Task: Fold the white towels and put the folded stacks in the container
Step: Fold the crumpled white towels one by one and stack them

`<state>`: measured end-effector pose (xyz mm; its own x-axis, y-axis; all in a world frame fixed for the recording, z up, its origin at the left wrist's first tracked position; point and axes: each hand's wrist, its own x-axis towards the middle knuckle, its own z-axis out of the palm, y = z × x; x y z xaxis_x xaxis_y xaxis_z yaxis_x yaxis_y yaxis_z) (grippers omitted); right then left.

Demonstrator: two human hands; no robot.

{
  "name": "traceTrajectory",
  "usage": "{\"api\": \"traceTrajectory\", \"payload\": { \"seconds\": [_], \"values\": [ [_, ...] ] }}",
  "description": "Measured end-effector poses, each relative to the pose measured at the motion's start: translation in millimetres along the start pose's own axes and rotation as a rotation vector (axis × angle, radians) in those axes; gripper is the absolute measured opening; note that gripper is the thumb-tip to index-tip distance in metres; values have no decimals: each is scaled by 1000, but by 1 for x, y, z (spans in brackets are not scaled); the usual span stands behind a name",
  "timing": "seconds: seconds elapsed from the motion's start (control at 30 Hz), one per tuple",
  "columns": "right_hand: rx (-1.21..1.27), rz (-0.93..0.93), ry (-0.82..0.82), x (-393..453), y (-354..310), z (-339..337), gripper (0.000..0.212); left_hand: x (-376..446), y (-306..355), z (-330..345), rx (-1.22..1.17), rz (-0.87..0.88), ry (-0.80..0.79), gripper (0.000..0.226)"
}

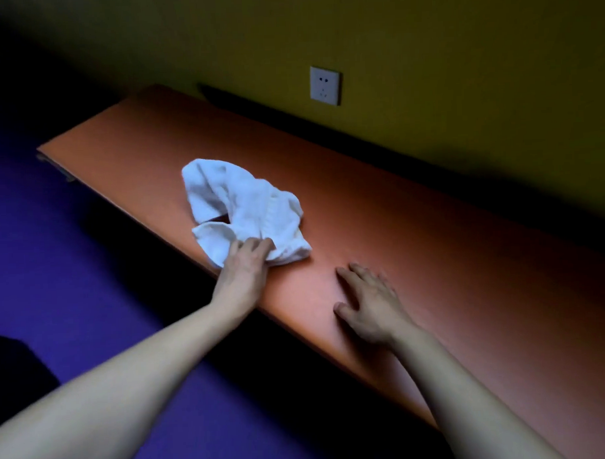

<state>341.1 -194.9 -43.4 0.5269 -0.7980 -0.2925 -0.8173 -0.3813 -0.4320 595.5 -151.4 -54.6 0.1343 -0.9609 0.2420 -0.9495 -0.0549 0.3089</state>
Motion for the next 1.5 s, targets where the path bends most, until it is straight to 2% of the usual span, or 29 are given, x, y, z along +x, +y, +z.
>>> {"api": "traceTrajectory", "payload": {
  "seconds": [0.1,0.23,0.37,0.43,0.5,0.53,0.63,0.7,0.77,0.87,0.97,1.03,1.13,1.23,1.3,1.33,1.5],
  "values": [
    [132,6,60,-35,10,1,67,-26,35,3,-56,95,-20,33],
    [275,121,187,-83,25,-5,61,-54,81,10,-167,171,-67,38],
    [164,179,355,-122,38,-15,50,-72,127,16,-277,303,-167,41],
    [175,156,372,-138,39,-30,61,-77,152,15,-294,410,-238,41],
    [89,82,304,-149,41,-48,79,-81,180,10,-304,509,-287,39],
    [2,50,260,-152,44,-55,74,-84,193,5,-322,541,-303,41],
    [-112,-8,252,-166,52,-71,33,-84,224,-15,-377,608,-293,44],
    [-100,28,293,-179,57,-84,24,-81,239,-30,-401,649,-240,37],
    [-127,54,286,-195,59,-97,17,-78,248,-46,-433,601,-180,37],
    [85,74,264,-219,63,-101,5,-71,257,-73,-403,500,-151,47],
    [438,142,511,-238,71,-108,8,-60,266,-100,-323,520,-66,37],
    [517,150,692,-248,74,-126,16,-51,272,-120,-225,499,30,43],
    [449,102,810,-266,67,-162,22,-40,285,-150,-98,448,94,51],
    [218,61,835,-281,63,-189,27,-29,302,-180,-191,429,105,50],
    [114,83,879,-291,63,-200,26,-24,313,-192,-217,466,84,37],
    [146,110,936,-295,63,-204,23,-25,318,-197,-215,477,49,33],
    [587,182,1192,-313,44,-228,19,-43,333,-223,-99,485,-153,27]
  ]
}}
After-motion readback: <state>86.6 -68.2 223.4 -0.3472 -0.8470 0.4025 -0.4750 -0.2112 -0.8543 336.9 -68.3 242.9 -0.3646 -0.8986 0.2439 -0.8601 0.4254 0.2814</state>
